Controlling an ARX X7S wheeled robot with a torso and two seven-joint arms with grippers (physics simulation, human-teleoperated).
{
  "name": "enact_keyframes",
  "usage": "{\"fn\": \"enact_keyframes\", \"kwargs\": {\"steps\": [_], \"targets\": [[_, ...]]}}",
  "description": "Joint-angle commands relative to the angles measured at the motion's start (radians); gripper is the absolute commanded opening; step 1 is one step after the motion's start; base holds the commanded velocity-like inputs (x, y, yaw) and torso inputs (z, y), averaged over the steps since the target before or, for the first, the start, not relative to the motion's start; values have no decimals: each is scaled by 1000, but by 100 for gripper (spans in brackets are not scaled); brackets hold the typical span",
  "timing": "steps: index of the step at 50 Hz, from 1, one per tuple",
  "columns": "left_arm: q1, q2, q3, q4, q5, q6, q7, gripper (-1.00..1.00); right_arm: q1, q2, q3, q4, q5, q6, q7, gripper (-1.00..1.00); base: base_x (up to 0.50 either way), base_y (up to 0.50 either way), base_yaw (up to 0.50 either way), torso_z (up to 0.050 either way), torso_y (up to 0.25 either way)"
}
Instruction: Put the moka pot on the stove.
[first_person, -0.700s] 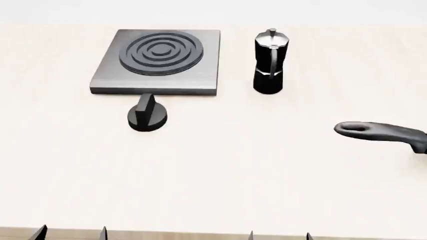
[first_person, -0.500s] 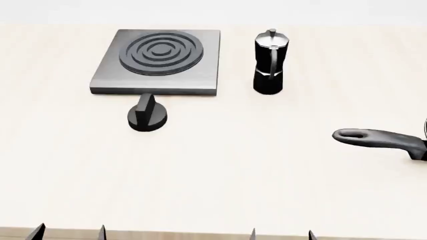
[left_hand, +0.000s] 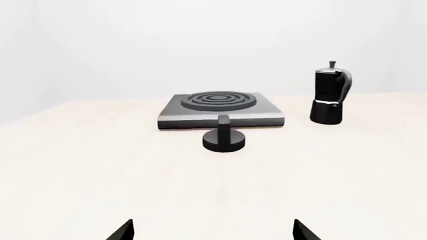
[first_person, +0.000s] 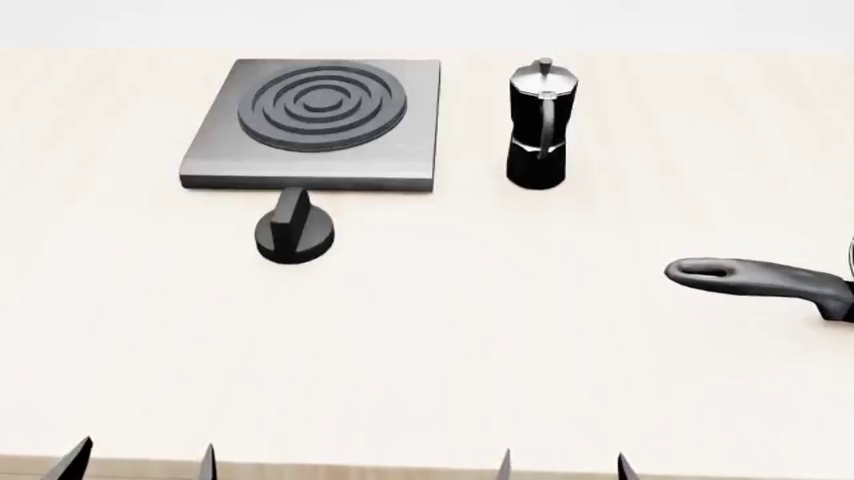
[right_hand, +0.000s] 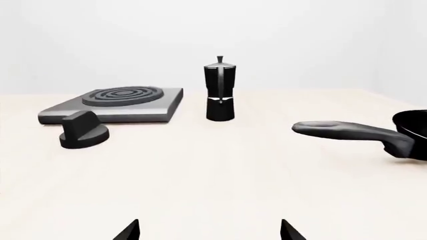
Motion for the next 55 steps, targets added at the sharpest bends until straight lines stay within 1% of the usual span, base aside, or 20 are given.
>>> {"fn": "enact_keyframes", "kwargs": {"steps": [1,20,28,30,55], "targets": [[-1,-22,31,-8,13,25,-18,100,13,16,-22,-2,15,-5,16,100,59,0,0,0,0],[-11,-46,48,41,-9,37,-39,100,11,40,-41,-23,23,-12,54,100,169,0,0,0,0],[-14,-53,48,53,-32,35,-43,100,10,46,-51,-24,31,-11,64,100,233,0,0,0,0],[-14,-55,44,67,-62,18,-33,100,10,48,-55,-21,32,-12,66,100,236,0,0,0,0],[-21,-78,69,62,-60,17,-60,100,11,66,-83,-26,50,-15,85,100,234,0,0,0,0]]}}
